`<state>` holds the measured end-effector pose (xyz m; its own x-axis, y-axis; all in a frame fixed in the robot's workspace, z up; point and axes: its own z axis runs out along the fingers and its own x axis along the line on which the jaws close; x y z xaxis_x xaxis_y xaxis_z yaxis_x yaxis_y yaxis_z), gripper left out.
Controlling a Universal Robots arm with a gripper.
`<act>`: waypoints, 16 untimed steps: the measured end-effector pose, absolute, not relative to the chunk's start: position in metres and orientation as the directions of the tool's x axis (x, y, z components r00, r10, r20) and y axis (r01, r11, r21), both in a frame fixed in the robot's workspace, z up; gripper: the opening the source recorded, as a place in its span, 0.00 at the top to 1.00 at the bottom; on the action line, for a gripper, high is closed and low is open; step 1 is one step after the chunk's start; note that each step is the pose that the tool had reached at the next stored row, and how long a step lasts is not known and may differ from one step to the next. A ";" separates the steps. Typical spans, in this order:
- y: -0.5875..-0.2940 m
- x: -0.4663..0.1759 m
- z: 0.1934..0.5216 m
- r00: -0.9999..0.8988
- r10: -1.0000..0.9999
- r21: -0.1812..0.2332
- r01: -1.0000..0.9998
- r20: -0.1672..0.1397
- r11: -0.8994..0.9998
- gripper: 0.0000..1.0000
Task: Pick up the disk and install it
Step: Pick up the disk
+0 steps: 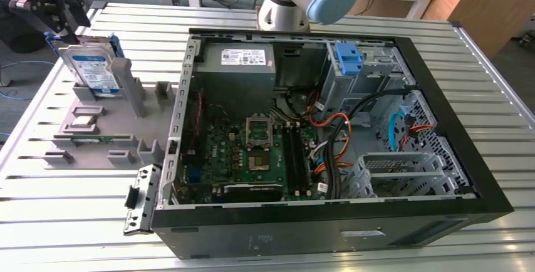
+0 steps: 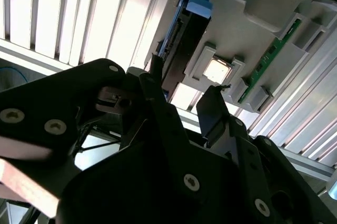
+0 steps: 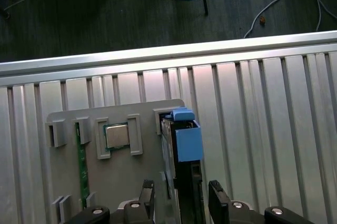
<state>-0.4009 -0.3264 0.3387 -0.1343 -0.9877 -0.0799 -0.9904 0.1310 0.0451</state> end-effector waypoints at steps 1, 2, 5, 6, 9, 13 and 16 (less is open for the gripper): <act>-0.326 -0.401 0.338 -0.128 -0.988 0.045 -0.991 -0.081 0.125 0.47; -0.326 -0.401 0.338 -0.115 -0.990 0.045 -0.993 -0.083 0.112 0.47; -0.326 -0.401 0.337 -0.074 -0.994 0.046 -0.996 -0.085 0.071 0.47; -0.326 -0.401 0.336 -0.064 -0.994 0.046 -0.997 -0.085 0.061 0.47; -0.326 -0.401 0.332 -0.041 -0.996 0.045 -0.998 -0.086 0.037 0.47; -0.323 -0.401 0.328 -0.012 -0.996 0.043 -0.999 -0.086 0.008 0.47; -0.321 -0.401 0.326 0.002 -0.996 0.043 -0.999 -0.086 -0.005 0.47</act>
